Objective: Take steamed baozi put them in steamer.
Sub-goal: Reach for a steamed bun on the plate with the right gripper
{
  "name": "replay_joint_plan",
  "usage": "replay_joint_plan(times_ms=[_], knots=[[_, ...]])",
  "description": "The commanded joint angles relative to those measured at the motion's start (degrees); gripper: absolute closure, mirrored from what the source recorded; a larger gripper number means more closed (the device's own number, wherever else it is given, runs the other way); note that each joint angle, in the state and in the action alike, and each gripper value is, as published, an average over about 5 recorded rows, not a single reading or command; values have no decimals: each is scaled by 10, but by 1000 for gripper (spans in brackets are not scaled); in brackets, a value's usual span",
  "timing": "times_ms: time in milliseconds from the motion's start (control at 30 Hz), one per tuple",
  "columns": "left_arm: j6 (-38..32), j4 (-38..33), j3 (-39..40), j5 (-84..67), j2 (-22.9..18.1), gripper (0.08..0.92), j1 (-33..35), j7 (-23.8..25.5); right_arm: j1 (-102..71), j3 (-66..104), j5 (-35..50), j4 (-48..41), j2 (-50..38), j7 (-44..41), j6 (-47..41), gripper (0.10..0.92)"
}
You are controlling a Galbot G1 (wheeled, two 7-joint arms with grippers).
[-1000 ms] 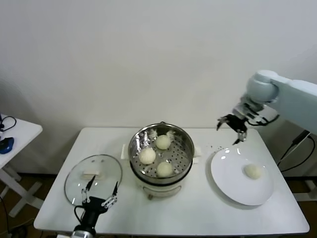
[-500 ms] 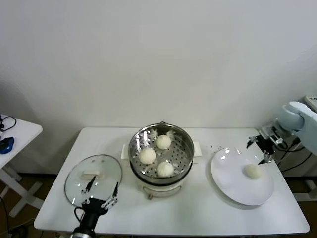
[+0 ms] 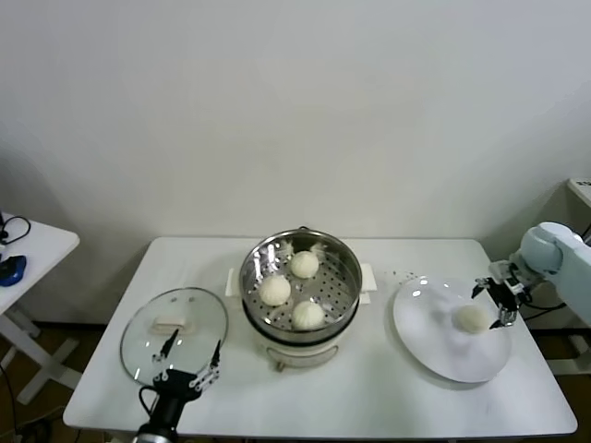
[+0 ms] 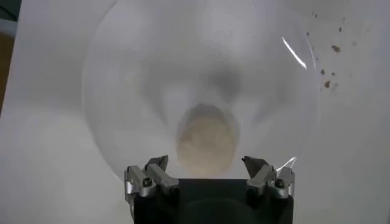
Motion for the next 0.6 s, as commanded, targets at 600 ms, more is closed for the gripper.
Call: replay_joint_plan(times_ms=[600], knots=[[5,1,-1,4,-3,177,0,-1,-37,44,-38,-66,55,4,8,203]])
